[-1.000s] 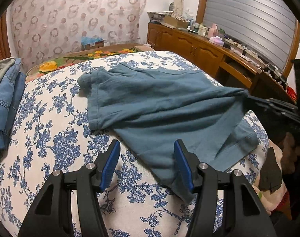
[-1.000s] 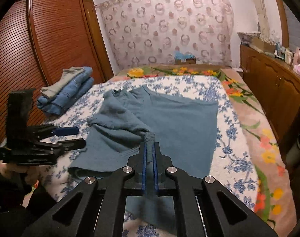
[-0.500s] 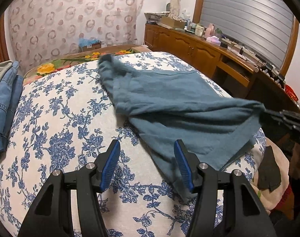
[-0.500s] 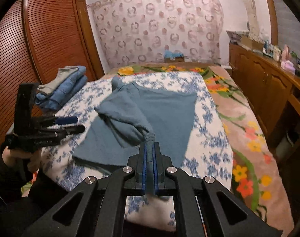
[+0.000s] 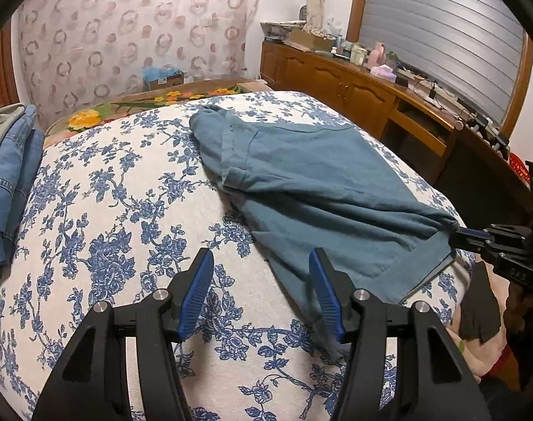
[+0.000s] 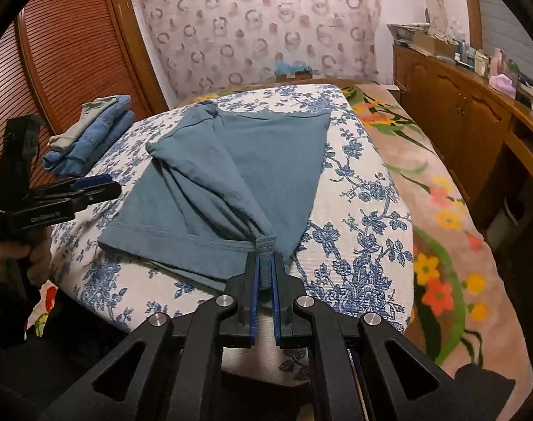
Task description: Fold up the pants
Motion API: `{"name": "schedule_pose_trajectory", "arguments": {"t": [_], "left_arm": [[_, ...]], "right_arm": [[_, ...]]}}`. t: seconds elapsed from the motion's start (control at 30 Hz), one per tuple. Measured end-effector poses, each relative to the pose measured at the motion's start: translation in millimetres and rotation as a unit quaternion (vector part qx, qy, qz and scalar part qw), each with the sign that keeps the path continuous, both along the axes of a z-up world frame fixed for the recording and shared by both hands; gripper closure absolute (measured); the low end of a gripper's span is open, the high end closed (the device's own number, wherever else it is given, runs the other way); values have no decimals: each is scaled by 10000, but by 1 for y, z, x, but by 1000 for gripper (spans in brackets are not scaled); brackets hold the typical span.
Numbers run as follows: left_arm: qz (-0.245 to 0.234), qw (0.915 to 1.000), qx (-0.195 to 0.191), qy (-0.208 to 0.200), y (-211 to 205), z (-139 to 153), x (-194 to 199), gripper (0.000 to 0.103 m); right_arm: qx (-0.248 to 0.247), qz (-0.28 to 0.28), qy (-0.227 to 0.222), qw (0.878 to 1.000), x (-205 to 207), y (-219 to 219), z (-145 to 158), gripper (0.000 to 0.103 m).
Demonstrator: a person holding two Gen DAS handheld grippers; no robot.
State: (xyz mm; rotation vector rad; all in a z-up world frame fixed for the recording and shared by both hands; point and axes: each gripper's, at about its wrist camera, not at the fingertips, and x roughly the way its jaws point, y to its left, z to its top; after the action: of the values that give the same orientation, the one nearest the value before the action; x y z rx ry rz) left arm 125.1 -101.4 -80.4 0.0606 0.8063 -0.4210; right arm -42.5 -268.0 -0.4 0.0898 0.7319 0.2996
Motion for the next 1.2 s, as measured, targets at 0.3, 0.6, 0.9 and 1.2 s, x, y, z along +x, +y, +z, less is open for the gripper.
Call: {"name": "schedule_pose_trajectory", "arguments": {"t": [0.3,0.6,0.9,1.2], "left_arm": [[112,9999,-69,-108,6,5,-1,45],[267,9991,-93,-311,16,16,-1,45],[400,9980,-53,-496,30,26,3,45],[582,9966,-32,-587,48,29,6,45]], "right_arm": [[-10,19,-67,10000,-2,-1,3,93],[-454,53,-434,9980,5,5,17,74],[-352,456,-590,9966,38,42,21,69],[-307,985,-515,9933,87,80,16,69]]}}
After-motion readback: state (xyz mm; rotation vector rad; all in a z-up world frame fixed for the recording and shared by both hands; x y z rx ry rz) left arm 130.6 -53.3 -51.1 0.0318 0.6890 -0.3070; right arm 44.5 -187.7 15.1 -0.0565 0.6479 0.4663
